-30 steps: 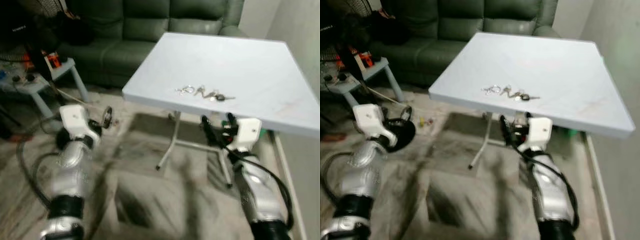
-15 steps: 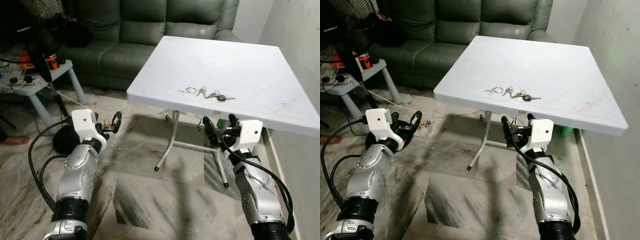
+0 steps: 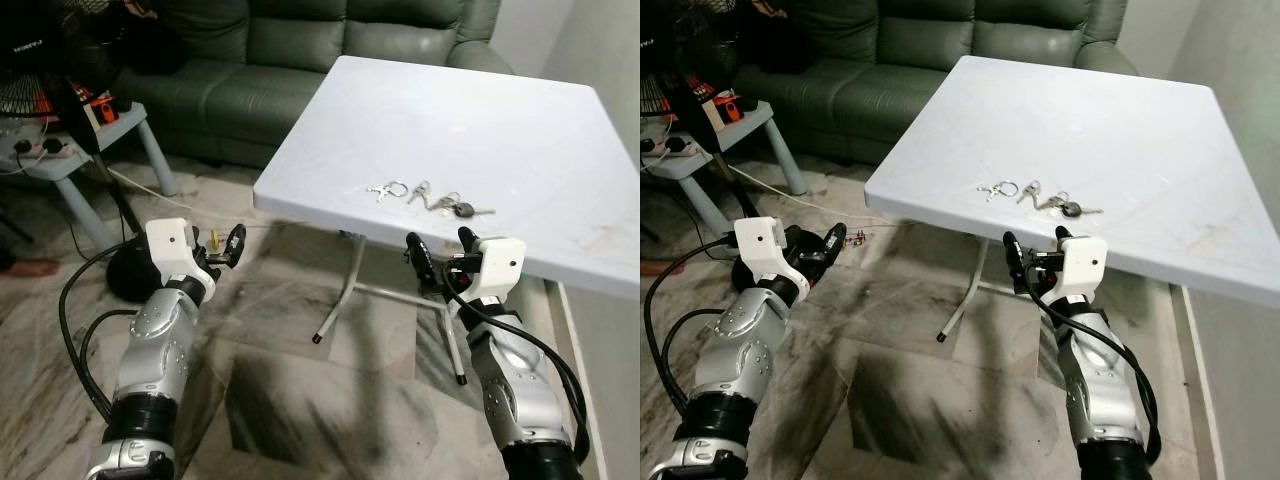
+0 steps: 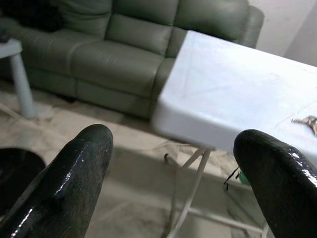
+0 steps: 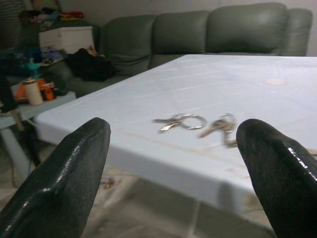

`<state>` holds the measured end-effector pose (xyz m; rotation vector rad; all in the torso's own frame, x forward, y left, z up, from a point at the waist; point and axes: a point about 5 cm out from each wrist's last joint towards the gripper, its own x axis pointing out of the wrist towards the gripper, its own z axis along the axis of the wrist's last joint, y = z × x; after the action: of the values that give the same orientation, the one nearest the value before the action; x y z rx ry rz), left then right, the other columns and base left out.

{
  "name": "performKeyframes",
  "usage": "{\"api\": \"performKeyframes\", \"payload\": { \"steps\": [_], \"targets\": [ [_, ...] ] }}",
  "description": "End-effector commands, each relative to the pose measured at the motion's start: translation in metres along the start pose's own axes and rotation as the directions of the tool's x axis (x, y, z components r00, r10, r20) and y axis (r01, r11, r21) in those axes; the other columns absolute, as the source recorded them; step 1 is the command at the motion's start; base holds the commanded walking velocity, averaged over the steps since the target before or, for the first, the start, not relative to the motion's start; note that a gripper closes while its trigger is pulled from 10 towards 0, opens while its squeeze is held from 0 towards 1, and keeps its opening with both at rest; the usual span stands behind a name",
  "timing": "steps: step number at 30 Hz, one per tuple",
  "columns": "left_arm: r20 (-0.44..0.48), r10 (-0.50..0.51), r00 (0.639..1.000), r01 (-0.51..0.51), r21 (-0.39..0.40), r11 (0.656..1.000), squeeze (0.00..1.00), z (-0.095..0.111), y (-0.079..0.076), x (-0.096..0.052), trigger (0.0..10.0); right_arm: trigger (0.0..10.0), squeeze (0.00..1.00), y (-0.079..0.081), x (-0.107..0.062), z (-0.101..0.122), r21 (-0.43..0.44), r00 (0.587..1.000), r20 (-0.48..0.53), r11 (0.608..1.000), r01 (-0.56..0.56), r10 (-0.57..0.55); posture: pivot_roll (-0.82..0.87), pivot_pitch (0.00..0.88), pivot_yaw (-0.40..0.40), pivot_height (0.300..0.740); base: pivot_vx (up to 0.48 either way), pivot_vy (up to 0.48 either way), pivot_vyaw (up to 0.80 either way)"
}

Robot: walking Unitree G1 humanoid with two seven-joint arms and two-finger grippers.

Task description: Hang keys on a hook

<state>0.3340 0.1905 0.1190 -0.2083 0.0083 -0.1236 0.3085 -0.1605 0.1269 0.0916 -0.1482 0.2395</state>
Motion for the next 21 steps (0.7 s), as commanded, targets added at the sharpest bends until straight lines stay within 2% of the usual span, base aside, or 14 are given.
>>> {"api": "performKeyframes", "payload": {
  "steps": [1,12,14,21],
  "targets": [
    [0.012,-0.042,0.999,0.042,-0.006,0.999,0.00,0.0040,-0.0109,0.0043,10.0,10.0,0.00,-0.0094,-0.0032,0.0013,-0.012,1.000,-0.003,1.000,0.025,-0.025,-0.06,0.000,0.003,0.740,0.401,0.000,0.00],
    [0.012,-0.048,0.999,0.048,-0.008,0.999,0.00,0.0040,-0.0125,0.0043,10.0,10.0,0.00,-0.0095,-0.0034,0.0018,-0.015,1.000,-0.002,1.000,0.022,-0.022,-0.06,0.000,0.001,0.740,0.401,0.000,0.00],
    [0.025,-0.064,0.998,0.064,0.015,0.998,0.00,0.0038,-0.0164,0.0036,10.0,10.0,0.00,-0.0102,-0.0030,0.0023,-0.020,1.000,-0.001,1.000,0.018,-0.018,-0.06,0.000,-0.003,0.740,0.000,0.000,0.00],
    [0.019,-0.072,0.997,0.072,-0.001,0.997,0.00,0.0019,-0.0197,0.0025,10.0,10.0,0.00,-0.0106,-0.0022,0.0022,-0.046,1.000,-0.010,0.999,0.005,-0.005,-0.05,0.000,-0.006,0.740,0.000,0.000,0.00]
  ]
}}
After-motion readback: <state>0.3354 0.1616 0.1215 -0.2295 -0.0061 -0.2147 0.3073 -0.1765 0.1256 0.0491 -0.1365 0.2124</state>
